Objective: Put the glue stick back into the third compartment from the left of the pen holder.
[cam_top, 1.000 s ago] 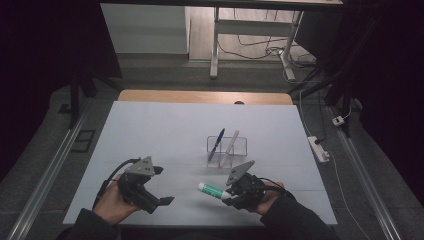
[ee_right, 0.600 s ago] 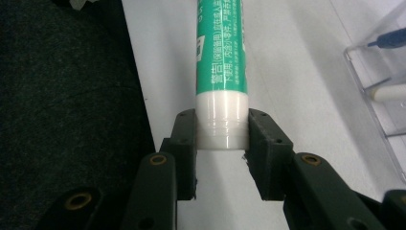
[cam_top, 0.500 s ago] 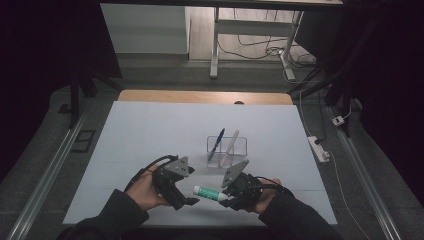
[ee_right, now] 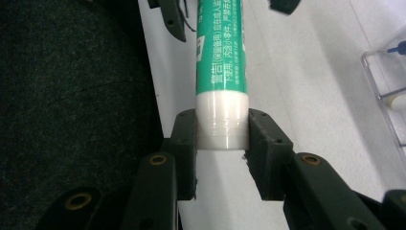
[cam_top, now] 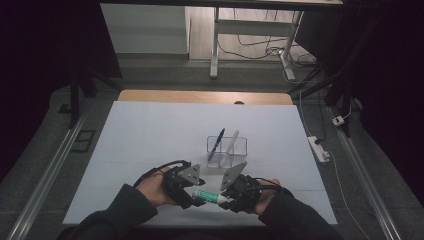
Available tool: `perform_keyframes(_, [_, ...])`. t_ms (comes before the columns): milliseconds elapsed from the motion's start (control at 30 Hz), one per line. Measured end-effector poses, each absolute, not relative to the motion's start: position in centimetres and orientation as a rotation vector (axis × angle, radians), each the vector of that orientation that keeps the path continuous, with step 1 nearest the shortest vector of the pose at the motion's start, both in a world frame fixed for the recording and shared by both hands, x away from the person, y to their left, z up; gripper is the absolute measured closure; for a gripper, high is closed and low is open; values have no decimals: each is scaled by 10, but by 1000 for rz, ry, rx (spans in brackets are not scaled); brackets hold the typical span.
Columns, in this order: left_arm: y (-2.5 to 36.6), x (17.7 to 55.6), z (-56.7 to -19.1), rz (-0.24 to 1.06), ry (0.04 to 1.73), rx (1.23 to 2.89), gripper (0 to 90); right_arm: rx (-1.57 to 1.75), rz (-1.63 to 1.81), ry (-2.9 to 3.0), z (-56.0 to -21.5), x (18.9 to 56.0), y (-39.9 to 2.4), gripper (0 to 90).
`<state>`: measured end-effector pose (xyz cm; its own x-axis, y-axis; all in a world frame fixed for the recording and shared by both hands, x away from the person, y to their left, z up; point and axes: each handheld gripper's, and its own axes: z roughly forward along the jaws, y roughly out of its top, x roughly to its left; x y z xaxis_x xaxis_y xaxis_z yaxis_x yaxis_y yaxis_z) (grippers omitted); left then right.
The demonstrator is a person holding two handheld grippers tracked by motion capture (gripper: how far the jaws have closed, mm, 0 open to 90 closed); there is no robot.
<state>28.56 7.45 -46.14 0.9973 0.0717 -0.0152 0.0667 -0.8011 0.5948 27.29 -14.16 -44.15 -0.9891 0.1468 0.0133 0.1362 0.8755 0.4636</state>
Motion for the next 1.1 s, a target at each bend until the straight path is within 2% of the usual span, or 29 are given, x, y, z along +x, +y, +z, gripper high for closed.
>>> perform_keyframes(200, [74, 283, -463, 0, 43, 2525, 499, 202, 730, 3033, -442, 272, -139, 658])
perform_keyframes(300, [74, 281, -463, -2, 4, 2521, 588, 196, 731, 3038, -442, 271, -138, 659])
perform_keyframes(433, [74, 279, -466, 23, -106, 2537, 635, 174, 725, 3046, -443, 271, -137, 657])
perform_keyframes(667, [74, 278, -472, -14, -139, 2549, 655, 145, 695, 3072, -450, 268, -135, 653])
perform_keyframes(833, [76, 279, -469, -55, -82, 2528, 658, 159, 729, 3070, -448, 270, -137, 640])
perform_keyframes(900, [78, 280, -467, -62, -39, 2511, 658, 178, 768, 3055, -446, 272, -140, 620])
perform_keyframes(1100, [90, 283, -462, -16, 62, 2451, 658, 330, 901, 2970, -439, 279, -155, 423])
